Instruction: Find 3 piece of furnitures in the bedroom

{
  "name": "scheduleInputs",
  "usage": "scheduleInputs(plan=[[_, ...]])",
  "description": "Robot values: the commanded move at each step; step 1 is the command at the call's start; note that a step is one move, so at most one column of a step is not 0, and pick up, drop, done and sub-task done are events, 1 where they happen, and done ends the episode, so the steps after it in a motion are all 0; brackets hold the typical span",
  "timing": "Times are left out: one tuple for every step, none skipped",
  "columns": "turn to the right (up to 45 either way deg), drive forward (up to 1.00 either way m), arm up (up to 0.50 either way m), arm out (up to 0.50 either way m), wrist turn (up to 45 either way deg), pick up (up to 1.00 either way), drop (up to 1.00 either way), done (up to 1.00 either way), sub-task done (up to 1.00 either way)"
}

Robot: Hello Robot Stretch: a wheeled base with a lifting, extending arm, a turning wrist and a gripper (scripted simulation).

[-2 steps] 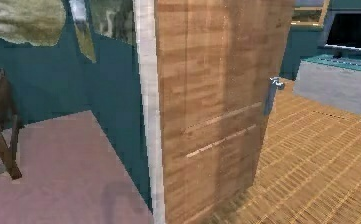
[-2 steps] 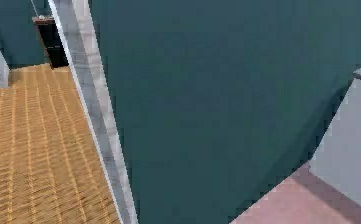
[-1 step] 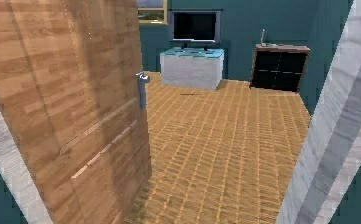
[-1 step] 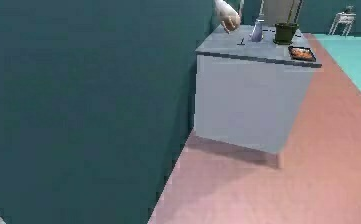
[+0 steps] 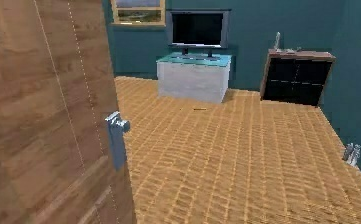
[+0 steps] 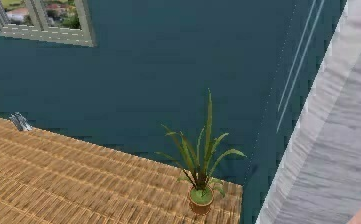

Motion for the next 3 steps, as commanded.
scheduleInputs(plan=[[9.0,0.0,0.0,0.0,0.0,0.0,0.0,0.0,0.0],[0.0,1.0,0.0,0.0,0.0,0.0,0.0,0.0,0.0],[0.0,0.35,0.0,0.0,0.0,0.0,0.0,0.0,0.0]])
